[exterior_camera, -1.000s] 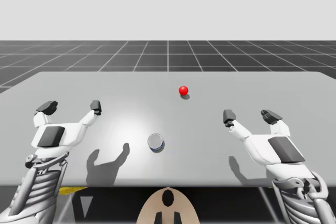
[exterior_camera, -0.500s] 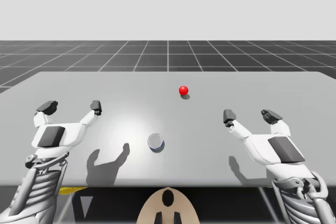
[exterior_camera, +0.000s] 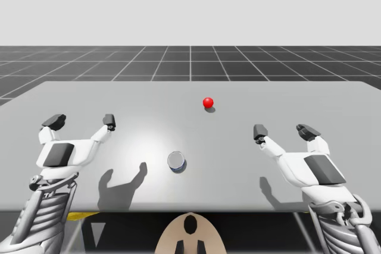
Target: Watch the red light. When it turns green, pick up the object.
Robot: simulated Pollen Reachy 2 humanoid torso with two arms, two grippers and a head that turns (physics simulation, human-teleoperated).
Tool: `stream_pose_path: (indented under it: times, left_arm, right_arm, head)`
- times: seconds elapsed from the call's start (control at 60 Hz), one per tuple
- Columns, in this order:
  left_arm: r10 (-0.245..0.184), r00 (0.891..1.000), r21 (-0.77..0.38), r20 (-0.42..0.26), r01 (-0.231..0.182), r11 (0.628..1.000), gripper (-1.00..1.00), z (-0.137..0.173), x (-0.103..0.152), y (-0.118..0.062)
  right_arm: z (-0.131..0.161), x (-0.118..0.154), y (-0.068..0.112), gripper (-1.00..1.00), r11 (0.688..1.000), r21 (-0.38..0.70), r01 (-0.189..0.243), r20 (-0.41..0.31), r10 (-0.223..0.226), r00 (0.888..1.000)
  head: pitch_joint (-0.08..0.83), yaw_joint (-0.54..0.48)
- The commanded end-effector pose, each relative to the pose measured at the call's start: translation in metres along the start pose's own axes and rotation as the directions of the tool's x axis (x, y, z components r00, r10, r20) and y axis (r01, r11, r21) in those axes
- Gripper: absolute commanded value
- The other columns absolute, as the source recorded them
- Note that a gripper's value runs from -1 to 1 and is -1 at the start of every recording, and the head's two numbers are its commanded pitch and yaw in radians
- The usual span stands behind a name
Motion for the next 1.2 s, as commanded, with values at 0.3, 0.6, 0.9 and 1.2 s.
stream_pose_path:
  times: [0.3, 0.6, 0.9, 1.2]
  left_arm:
    - [-0.002, 1.0, 0.0, 0.0, 0.002, 1.0, -1.0, -0.0002, -0.0003, 0.0002]
    - [-0.002, 1.0, 0.0, 0.0, 0.002, 1.0, -1.0, 0.0004, -0.0003, 0.0001]
    - [-0.002, 1.0, -0.001, -0.001, 0.002, 1.0, -1.0, 0.0003, -0.0004, 0.0001]
    - [-0.011, 1.0, -0.009, -0.009, 0.011, 1.0, -1.0, -0.0004, -0.0028, -0.0018]
  right_arm:
    - [0.0, -0.0011, 0.001, -1.0, 1.0, -0.01, 0.013, 0.0, -0.013, 1.0]
    - [0.0004, -0.0009, 0.0012, -1.0, 1.0, -0.012, 0.018, -0.004, -0.018, 1.0]
    - [0.0002, -0.001, 0.0013, -1.0, 1.0, -0.011, 0.021, -0.005, -0.021, 1.0]
    - [0.0005, -0.0004, 0.0007, -1.0, 1.0, -0.007, 0.024, -0.005, -0.024, 1.0]
  head:
    - [0.432, -0.11]
    - [0.433, -0.11]
    - [0.473, -0.09]
    - [0.617, -0.01]
